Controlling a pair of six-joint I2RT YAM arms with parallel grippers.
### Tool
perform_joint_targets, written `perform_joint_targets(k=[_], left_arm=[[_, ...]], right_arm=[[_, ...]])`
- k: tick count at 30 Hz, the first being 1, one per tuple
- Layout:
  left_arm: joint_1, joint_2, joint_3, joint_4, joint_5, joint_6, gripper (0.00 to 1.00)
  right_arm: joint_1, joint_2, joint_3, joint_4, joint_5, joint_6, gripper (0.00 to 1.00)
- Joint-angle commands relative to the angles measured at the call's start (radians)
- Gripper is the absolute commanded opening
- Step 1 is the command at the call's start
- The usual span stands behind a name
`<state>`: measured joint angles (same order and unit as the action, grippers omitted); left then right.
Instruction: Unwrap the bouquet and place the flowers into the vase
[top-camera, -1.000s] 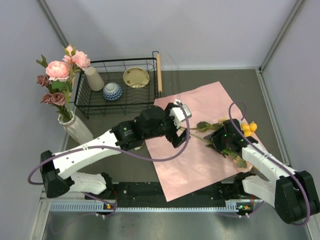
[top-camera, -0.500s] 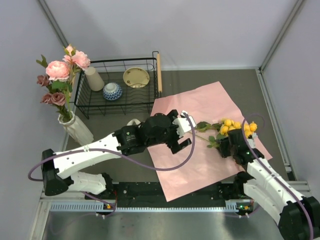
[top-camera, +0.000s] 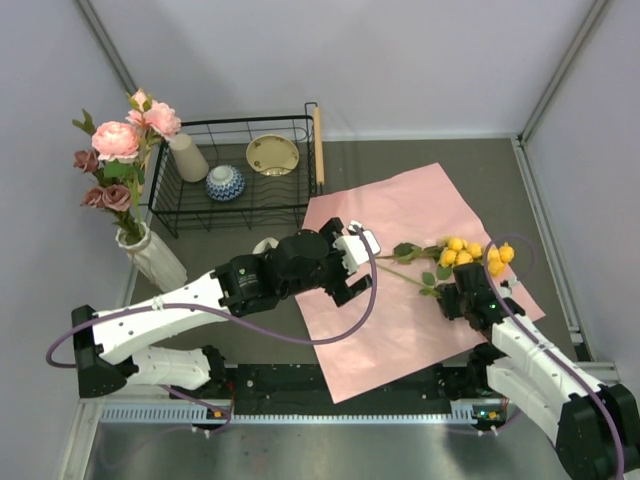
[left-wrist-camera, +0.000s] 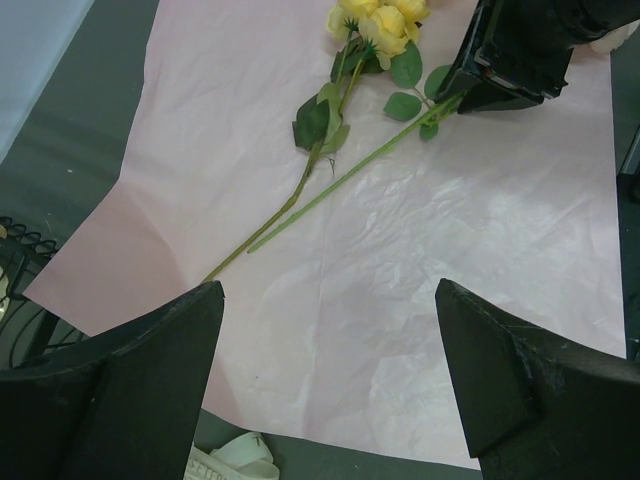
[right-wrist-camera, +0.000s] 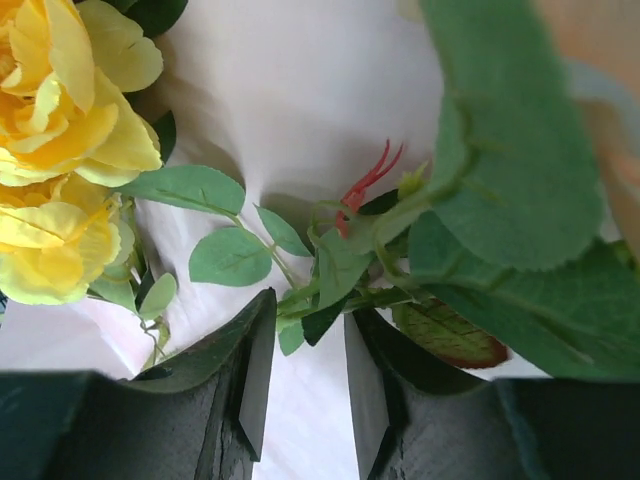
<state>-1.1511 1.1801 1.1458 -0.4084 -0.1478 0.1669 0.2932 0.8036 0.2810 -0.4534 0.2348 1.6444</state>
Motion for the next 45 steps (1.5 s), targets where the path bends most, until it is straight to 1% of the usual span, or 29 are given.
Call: perform_joint_targets(k=[1, 3, 5, 6, 8, 10, 14, 16, 19, 20, 21, 22, 23, 24, 25, 26, 27, 28, 29, 30, 31, 32, 33, 35, 36, 38, 39, 41, 45], left_arm=[[-0.007, -0.019, -0.001, 0.017, -0.021, -0.001, 0.92], [-0.007, -0.019, -0.003, 0.017, -0.027, 0.008, 0.92], [-0.007, -0.023, -0.006, 0.017, -0.052, 0.02, 0.92], [-0.007, -0.023, -0.006, 0.017, -0.061, 0.023, 0.92], [-0.007, -0.033, 0.003, 0.016, -0.085, 0.02, 0.92], [-0.007, -0.054, 0.006, 0.032, -0.154, -0.015, 0.92], [0.005, -0.132, -0.035, 0.13, -0.197, -0.044, 0.95], [0.043, -0.178, -0.049, 0.158, -0.147, -0.087, 0.97], [0.131, -0.218, -0.047, 0.181, 0.011, -0.163, 0.98], [0.181, -0.221, -0.046, 0.18, 0.095, -0.193, 0.98], [0.207, -0.229, -0.047, 0.186, 0.134, -0.235, 0.99], [0.234, -0.228, -0.052, 0.192, 0.18, -0.257, 0.99], [0.281, -0.226, -0.054, 0.198, 0.27, -0.28, 0.99], [0.301, -0.22, -0.054, 0.209, 0.312, -0.323, 0.99], [0.316, -0.212, -0.051, 0.214, 0.358, -0.342, 0.99], [0.341, -0.205, -0.049, 0.218, 0.394, -0.358, 0.98], [0.349, -0.189, -0.044, 0.232, 0.477, -0.386, 0.98], [0.355, -0.183, -0.038, 0.238, 0.511, -0.394, 0.97], [0.36, -0.177, -0.035, 0.244, 0.537, -0.403, 0.97], [0.363, -0.166, -0.037, 0.255, 0.591, -0.424, 0.96], [0.364, -0.163, -0.047, 0.299, 0.615, -0.437, 0.94], [0.369, -0.159, -0.055, 0.324, 0.648, -0.449, 0.92], [0.37, -0.149, -0.06, 0.348, 0.678, -0.475, 0.91], [0.373, -0.139, -0.067, 0.393, 0.743, -0.506, 0.86], [0.375, -0.131, -0.067, 0.401, 0.757, -0.535, 0.84], [0.376, -0.125, -0.077, 0.47, 0.798, -0.569, 0.81], [0.376, -0.126, -0.081, 0.489, 0.81, -0.601, 0.81], [0.376, -0.123, -0.095, 0.539, 0.804, -0.63, 0.8], [0.381, -0.109, -0.077, 0.501, 0.745, -0.661, 0.71]], right_arm=[[-0.005, 0.006, -0.002, -0.007, 0.041, 0.003, 0.31], [-0.005, -0.001, 0.004, -0.008, 0.04, -0.023, 0.21], [-0.006, -0.014, 0.027, -0.011, 0.035, -0.063, 0.18], [-0.005, -0.029, 0.035, -0.017, 0.037, -0.08, 0.13], [-0.005, -0.049, 0.069, -0.028, 0.038, -0.136, 0.07], [-0.005, -0.073, 0.101, -0.05, 0.034, -0.182, 0.01], [-0.006, -0.11, 0.168, -0.106, 0.034, -0.241, 0.0], [-0.005, -0.153, 0.204, -0.117, 0.041, -0.286, 0.0], [-0.006, -0.222, 0.247, -0.116, 0.06, -0.346, 0.0], [-0.005, -0.237, 0.256, -0.093, 0.06, -0.372, 0.0], [-0.006, -0.25, 0.271, -0.064, 0.049, -0.415, 0.0], [-0.006, -0.259, 0.277, -0.026, 0.032, -0.539, 0.0], [-0.006, -0.261, 0.287, 0.049, -0.016, -0.593, 0.0], [-0.005, -0.258, 0.314, 0.077, -0.052, -0.647, 0.0], [-0.005, -0.25, 0.322, 0.134, -0.105, -0.779, 0.0], [-0.006, -0.227, 0.329, 0.195, -0.273, -0.844, 0.0], [-0.006, -0.215, 0.351, 0.31, -0.367, -0.901, 0.0], [-0.005, -0.193, 0.366, 0.352, -0.459, -0.964, 0.0], [-0.005, -0.173, 0.38, 0.404, -0.665, -0.981, 0.0], [-0.006, -0.126, 0.403, 0.542, -0.781, -0.995, 0.0], [-0.003, -0.101, 0.411, 0.608, -0.887, -0.986, 0.0], [0.001, -0.077, 0.417, 0.686, -1.061, -0.97, 0.0], [0.004, -0.025, 0.434, 0.8, -1.133, -0.947, 0.0], [0.041, 0.025, 0.461, 0.867, -1.274, -0.908, 0.0], [0.061, 0.06, 0.504, 0.861, -1.299, -0.914, 0.0], [0.102, 0.086, 0.549, 0.753, -1.327, -0.998, 0.0], [0.16, 0.094, 0.588, 0.702, -1.321, -1.037, 0.0], [0.211, 0.118, 0.613, 0.612, -1.299, -1.121, 0.0], [0.254, 0.141, 0.612, 0.645, -1.289, -1.111, 0.0]])
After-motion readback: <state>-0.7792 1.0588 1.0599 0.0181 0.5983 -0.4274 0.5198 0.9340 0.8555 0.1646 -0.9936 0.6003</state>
